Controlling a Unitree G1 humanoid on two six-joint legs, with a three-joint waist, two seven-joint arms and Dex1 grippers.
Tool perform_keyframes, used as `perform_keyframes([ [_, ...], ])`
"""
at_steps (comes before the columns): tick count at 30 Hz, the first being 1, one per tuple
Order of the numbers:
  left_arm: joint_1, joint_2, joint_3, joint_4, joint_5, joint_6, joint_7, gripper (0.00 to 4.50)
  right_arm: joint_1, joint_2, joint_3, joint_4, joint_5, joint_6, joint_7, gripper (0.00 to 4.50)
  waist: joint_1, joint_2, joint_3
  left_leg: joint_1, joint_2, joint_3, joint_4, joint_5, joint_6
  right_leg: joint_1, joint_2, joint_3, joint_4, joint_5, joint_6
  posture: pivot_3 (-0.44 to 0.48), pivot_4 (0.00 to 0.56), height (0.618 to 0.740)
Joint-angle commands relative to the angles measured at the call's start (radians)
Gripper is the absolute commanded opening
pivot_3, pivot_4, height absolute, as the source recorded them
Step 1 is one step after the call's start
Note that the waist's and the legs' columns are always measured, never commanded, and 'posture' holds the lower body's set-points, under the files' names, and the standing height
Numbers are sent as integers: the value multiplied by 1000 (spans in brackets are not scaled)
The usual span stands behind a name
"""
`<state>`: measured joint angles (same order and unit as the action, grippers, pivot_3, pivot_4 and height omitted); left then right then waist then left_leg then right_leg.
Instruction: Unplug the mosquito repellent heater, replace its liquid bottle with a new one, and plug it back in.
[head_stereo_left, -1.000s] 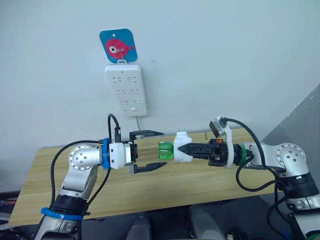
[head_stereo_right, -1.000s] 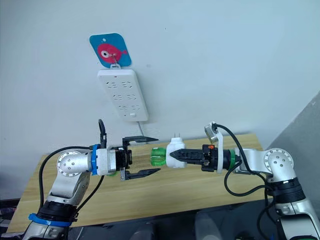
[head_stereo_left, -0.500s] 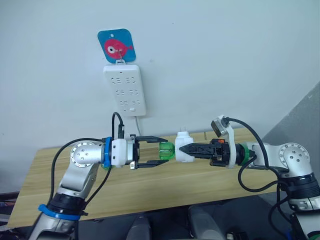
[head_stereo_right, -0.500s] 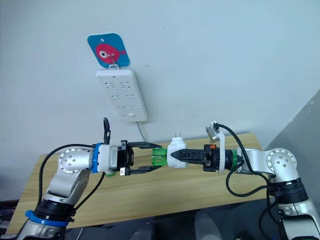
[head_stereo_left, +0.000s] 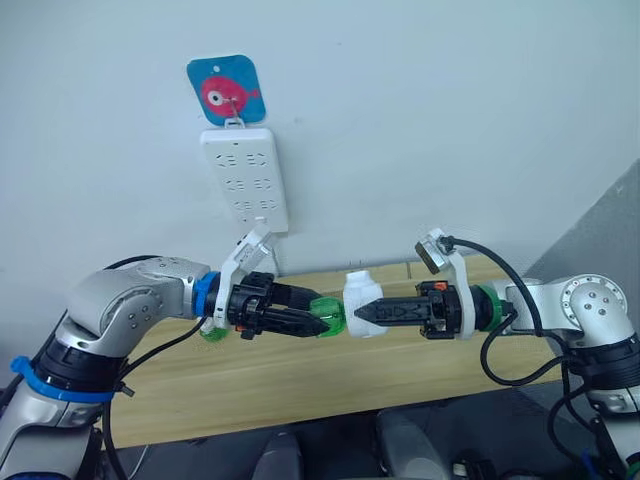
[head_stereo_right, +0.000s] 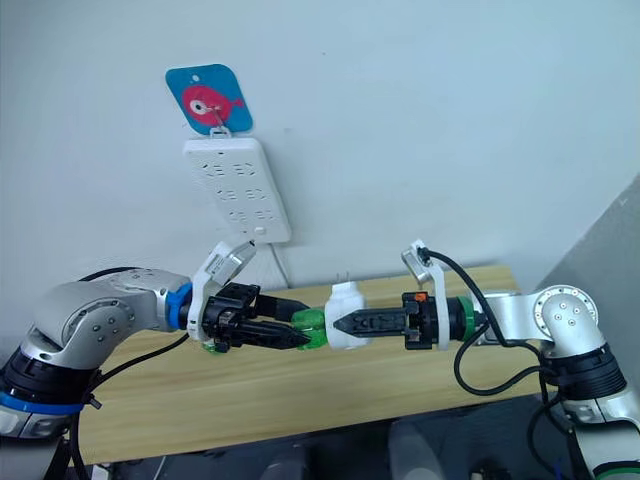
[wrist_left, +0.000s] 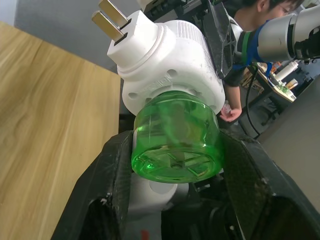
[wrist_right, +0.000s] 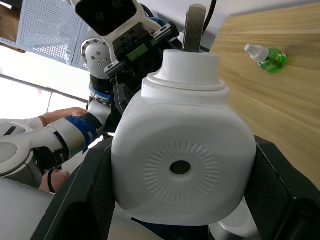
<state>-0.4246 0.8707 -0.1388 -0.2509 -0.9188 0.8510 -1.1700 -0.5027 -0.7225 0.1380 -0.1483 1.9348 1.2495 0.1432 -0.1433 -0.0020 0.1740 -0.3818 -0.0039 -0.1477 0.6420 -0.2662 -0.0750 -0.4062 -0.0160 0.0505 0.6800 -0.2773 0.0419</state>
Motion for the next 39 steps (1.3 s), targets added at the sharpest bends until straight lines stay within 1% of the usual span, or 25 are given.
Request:
perform_keyframes([
  [1,89,-1,80,-19,148,-220,-9,3578,0,-25,-57,-5,37,-19,43,3041,1,0,1,1,0,1,-1,0,0,0,0,1,0,0,0,-166,155,740],
  [2,105,-10,92,-25,177,-274,-15,3865,2,-28,-59,-3,37,-21,45,3041,4,0,1,0,0,1,0,0,0,0,0,1,0,0,0,-166,155,740],
  [3,131,-23,110,-19,236,-372,-11,4171,6,-31,-62,3,37,-22,45,3041,6,-1,1,0,0,1,0,0,0,0,0,0,0,0,0,-164,156,740],
  [4,159,-27,123,-6,296,-490,-35,4483,9,-34,-66,11,37,-23,44,3041,8,-1,1,0,0,1,0,0,0,0,0,1,0,0,0,-163,157,740],
  [6,197,-59,154,38,394,-714,-57,4500,14,-36,-72,26,37,-25,43,3041,13,-1,1,0,0,2,1,0,0,0,0,1,0,0,-1,-159,157,740],
  [8,207,-113,184,90,451,-935,-80,4500,15,-30,-77,44,37,-29,36,3041,23,-1,1,0,0,5,0,0,0,0,0,4,-1,1,-2,-159,157,740],
  [11,212,-183,204,140,489,-1157,-107,4500,14,-14,-82,68,37,-33,23,3041,33,-1,1,1,0,9,1,0,0,0,0,8,-1,2,-2,-159,157,740],
  [13,220,-215,197,151,493,-1246,-124,4500,13,2,-83,81,37,-34,12,3041,33,-1,1,1,-1,12,1,0,0,0,-1,11,-2,3,0,-154,152,740],
  [17,213,-267,161,145,501,-1332,-120,4500,8,34,-96,93,37,-33,-7,3041,33,-1,1,1,-1,13,2,-1,1,0,-1,13,-2,3,1,-154,152,740],
  [20,197,-299,131,158,522,-1366,-110,4500,5,50,-104,92,37,-26,-16,3041,32,-1,1,1,-1,13,2,-1,1,0,-1,13,-2,4,1,-154,150,740],
  [29,106,-366,93,283,600,-1539,-60,4500,0,80,-115,75,37,-9,-22,3041,28,-1,1,1,-1,13,2,-1,1,0,-1,13,-2,4,1,-158,148,740],
  [38,67,-376,51,336,614,-1619,-33,4500,9,84,-120,64,37,-5,-19,3041,26,-1,1,1,-1,13,3,-1,1,0,-1,13,-1,4,2,-166,144,740],
  [39,65,-376,48,338,615,-1623,-30,4313,11,83,-120,63,37,-4,-18,3041,26,-1,1,1,-1,13,3,-1,1,0,-1,13,-1,4,2,-166,144,740],
])
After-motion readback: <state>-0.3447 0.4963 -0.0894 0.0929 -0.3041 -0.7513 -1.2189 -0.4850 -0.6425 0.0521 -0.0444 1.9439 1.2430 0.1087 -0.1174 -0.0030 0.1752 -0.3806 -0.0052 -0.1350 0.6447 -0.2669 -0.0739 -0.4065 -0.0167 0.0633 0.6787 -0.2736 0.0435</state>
